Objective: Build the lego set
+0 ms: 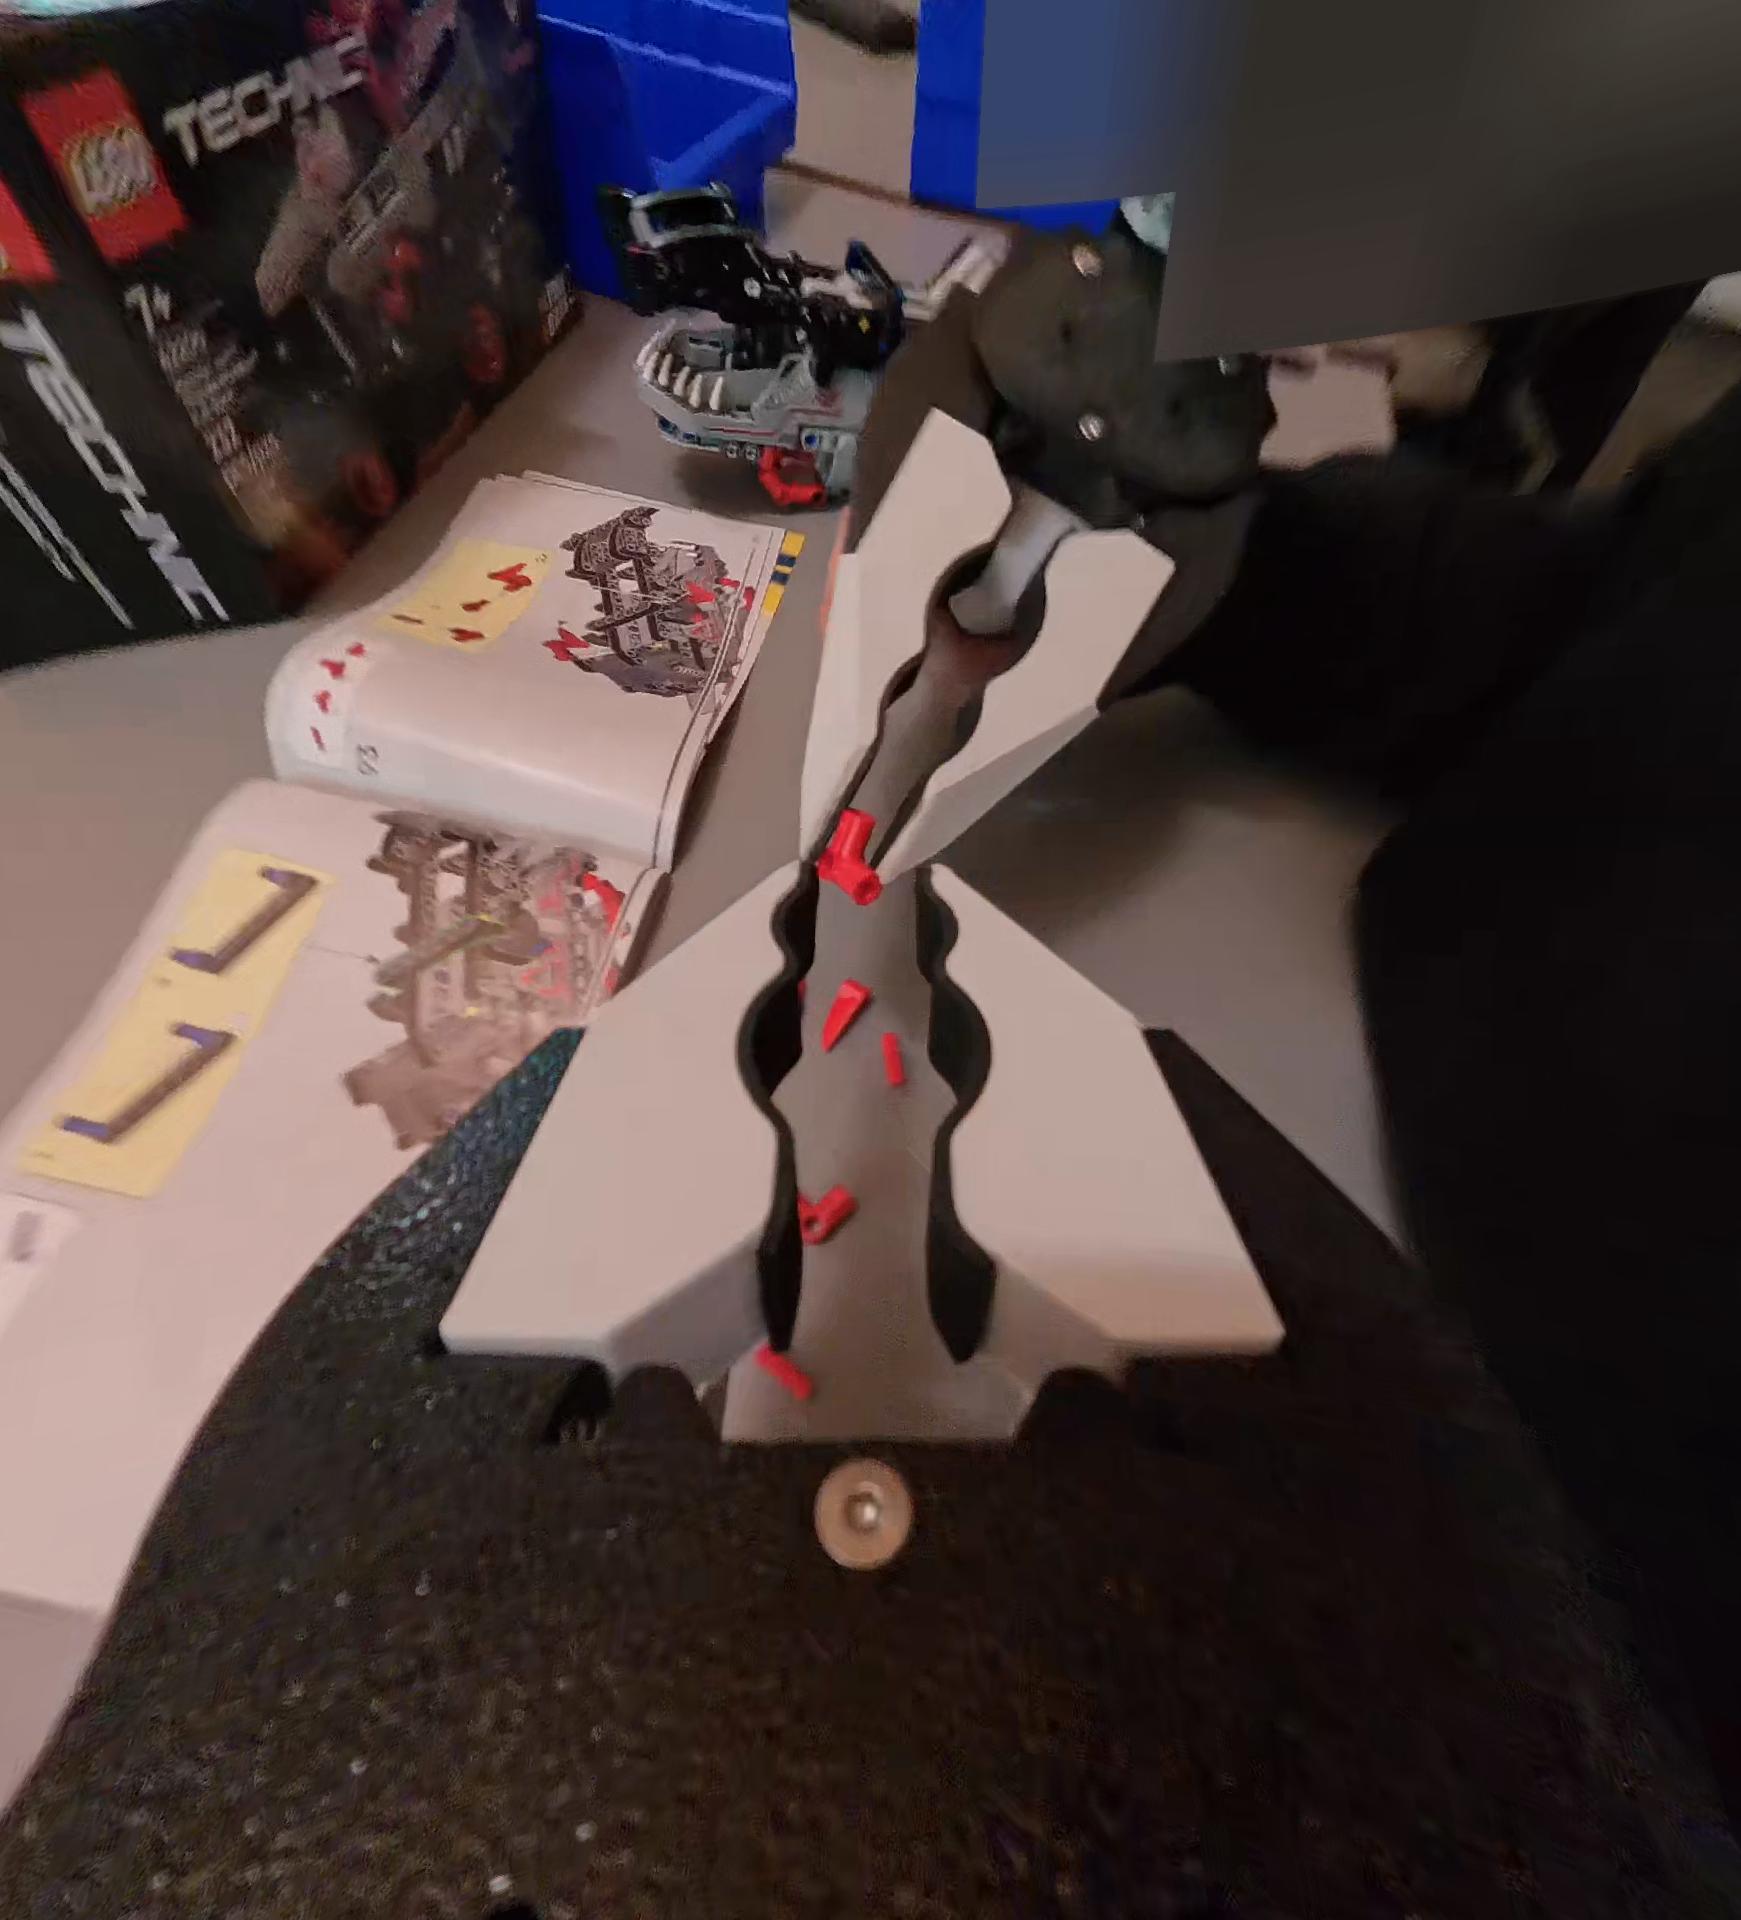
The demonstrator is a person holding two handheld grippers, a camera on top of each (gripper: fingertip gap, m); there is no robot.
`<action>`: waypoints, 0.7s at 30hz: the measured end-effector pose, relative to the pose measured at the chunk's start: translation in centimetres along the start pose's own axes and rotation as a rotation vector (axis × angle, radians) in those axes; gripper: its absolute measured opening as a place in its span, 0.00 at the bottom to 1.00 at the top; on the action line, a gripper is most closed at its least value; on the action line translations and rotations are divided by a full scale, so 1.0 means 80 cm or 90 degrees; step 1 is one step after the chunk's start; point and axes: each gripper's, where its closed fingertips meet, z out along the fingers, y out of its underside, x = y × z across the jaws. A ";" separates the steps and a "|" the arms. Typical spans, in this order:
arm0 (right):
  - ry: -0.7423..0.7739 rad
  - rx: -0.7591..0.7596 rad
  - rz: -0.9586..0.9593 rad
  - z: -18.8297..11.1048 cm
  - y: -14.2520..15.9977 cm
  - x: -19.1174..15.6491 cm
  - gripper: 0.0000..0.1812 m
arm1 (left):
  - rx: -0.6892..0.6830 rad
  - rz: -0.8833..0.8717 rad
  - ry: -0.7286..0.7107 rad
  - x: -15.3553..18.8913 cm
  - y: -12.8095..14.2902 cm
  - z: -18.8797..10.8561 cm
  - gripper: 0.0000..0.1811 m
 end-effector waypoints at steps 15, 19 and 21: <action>-0.004 -0.042 0.020 0.007 0.004 -0.002 0.05 | -0.098 0.146 -0.092 -0.005 0.016 0.011 0.01; -0.007 -0.049 0.018 0.007 0.006 -0.002 0.05 | -0.081 0.129 -0.088 -0.006 0.017 0.012 0.00; -0.009 -0.039 0.040 0.005 0.005 -0.001 0.05 | -0.055 0.109 -0.087 -0.008 0.015 0.011 0.00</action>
